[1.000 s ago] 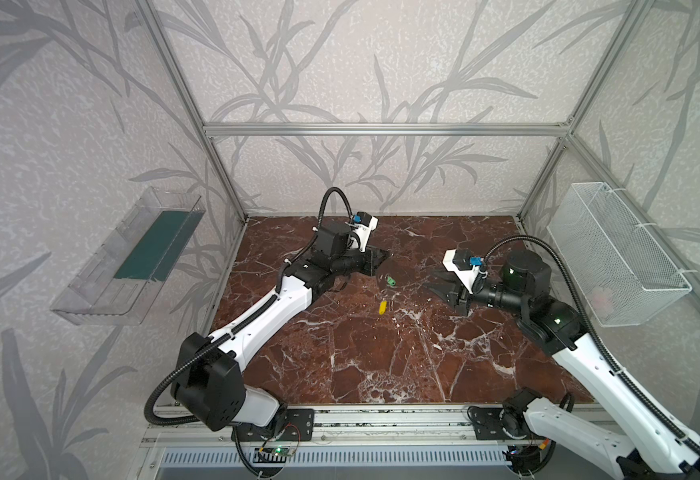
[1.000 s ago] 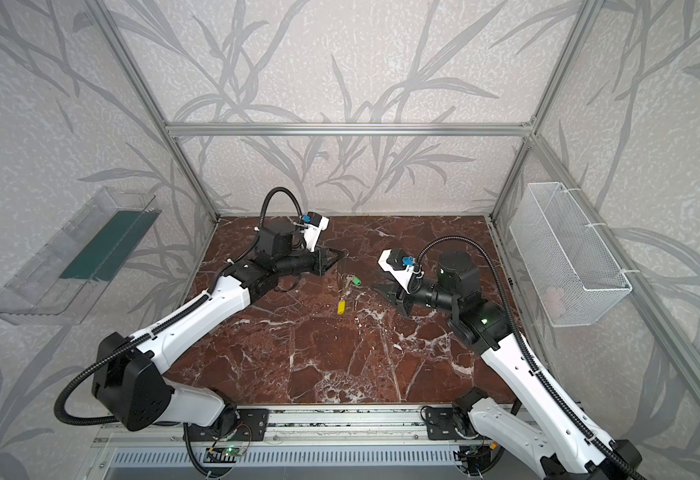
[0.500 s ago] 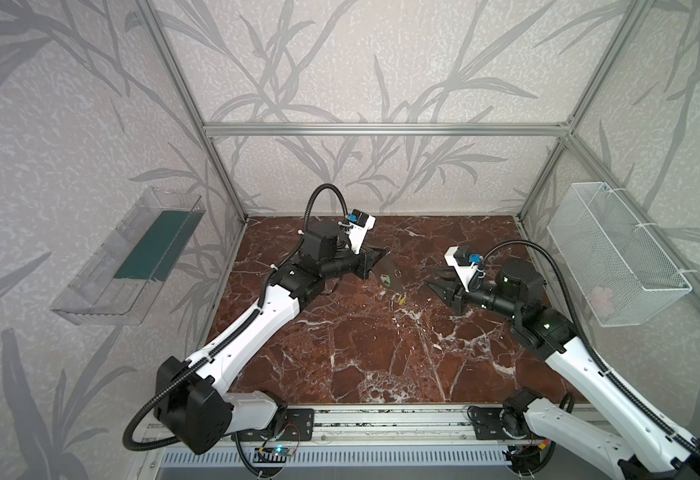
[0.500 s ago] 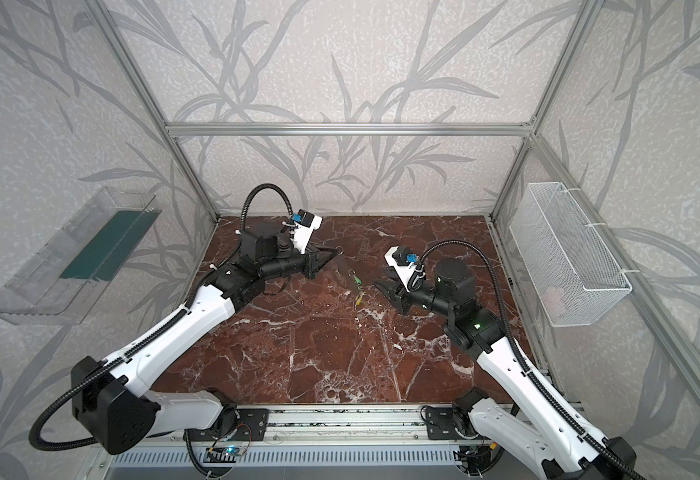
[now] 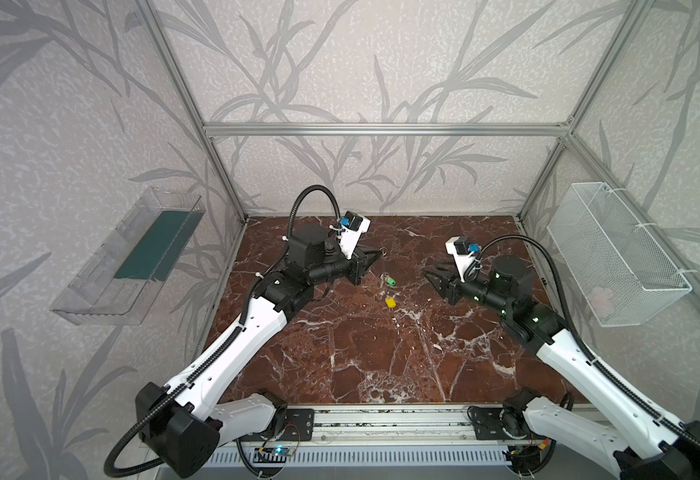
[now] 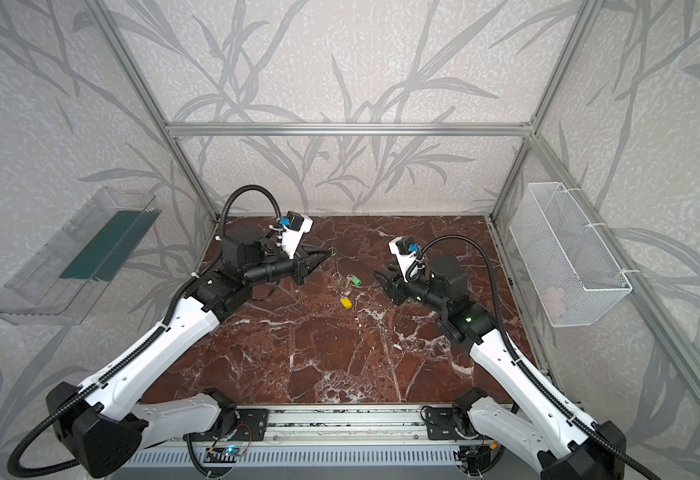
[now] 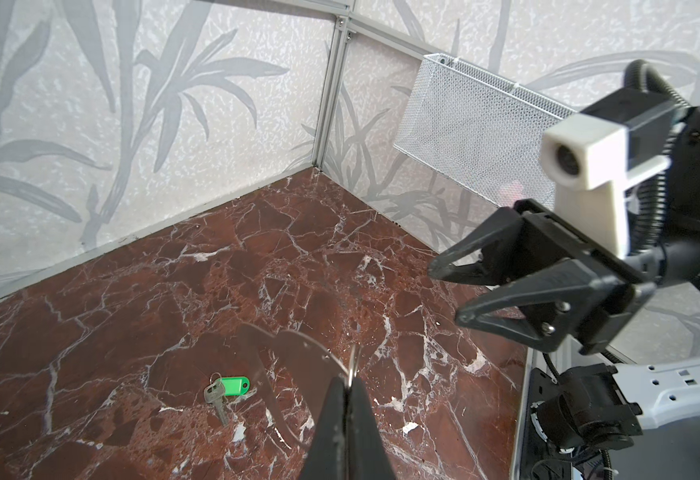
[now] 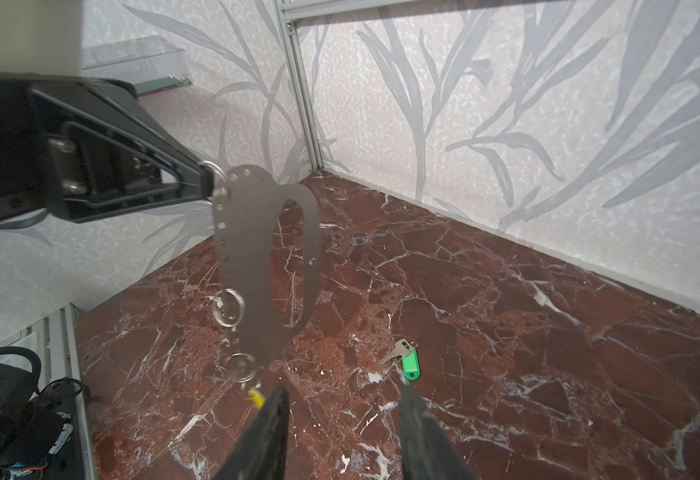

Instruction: Put the keys on the keyring

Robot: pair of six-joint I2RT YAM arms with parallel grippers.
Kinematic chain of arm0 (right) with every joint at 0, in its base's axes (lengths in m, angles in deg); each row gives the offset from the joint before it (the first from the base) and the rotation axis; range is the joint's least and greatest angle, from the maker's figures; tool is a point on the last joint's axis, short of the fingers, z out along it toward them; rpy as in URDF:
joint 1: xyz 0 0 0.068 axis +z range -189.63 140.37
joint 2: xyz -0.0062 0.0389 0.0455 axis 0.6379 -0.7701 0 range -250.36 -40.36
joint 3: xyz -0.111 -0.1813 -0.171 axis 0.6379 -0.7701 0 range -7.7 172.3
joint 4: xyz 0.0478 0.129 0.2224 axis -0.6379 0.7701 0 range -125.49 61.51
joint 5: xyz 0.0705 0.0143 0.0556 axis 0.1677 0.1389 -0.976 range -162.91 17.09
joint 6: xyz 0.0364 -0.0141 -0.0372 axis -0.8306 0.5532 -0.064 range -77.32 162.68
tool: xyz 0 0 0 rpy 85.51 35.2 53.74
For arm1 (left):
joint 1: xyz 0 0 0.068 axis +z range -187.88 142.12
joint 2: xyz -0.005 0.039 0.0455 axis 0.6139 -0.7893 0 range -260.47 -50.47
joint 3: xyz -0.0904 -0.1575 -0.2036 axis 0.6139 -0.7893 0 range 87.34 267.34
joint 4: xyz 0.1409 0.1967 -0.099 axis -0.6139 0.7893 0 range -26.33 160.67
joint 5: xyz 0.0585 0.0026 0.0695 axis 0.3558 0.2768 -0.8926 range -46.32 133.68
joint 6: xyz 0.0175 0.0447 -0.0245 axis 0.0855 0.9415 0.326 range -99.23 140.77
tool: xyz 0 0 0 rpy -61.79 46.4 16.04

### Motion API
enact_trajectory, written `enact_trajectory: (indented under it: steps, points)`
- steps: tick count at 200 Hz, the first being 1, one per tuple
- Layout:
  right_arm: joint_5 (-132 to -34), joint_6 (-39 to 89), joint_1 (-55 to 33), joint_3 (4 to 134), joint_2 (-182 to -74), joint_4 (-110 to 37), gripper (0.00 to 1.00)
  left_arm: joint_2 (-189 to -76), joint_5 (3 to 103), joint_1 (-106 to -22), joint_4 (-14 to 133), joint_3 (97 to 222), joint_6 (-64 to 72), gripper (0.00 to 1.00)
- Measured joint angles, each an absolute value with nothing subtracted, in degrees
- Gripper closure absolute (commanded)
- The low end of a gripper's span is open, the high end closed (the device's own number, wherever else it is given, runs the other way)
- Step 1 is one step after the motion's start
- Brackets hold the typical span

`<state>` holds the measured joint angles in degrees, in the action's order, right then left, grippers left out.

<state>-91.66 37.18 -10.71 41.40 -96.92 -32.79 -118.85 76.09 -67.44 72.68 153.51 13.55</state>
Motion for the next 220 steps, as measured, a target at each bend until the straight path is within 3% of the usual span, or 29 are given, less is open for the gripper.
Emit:
enact_trajectory:
  steps: [73, 220]
  points:
    - [-91.3, 34.5, -10.7, 41.4, -107.2, -32.8, 0.57, -115.3, 75.6, -67.4, 72.9, 149.4, 13.7, 1.00]
    - [-91.0, 18.6, -10.7, 55.0, -140.6, -37.9, 0.64, -108.9, 69.2, -68.2, 73.1, 138.8, 10.5, 1.00]
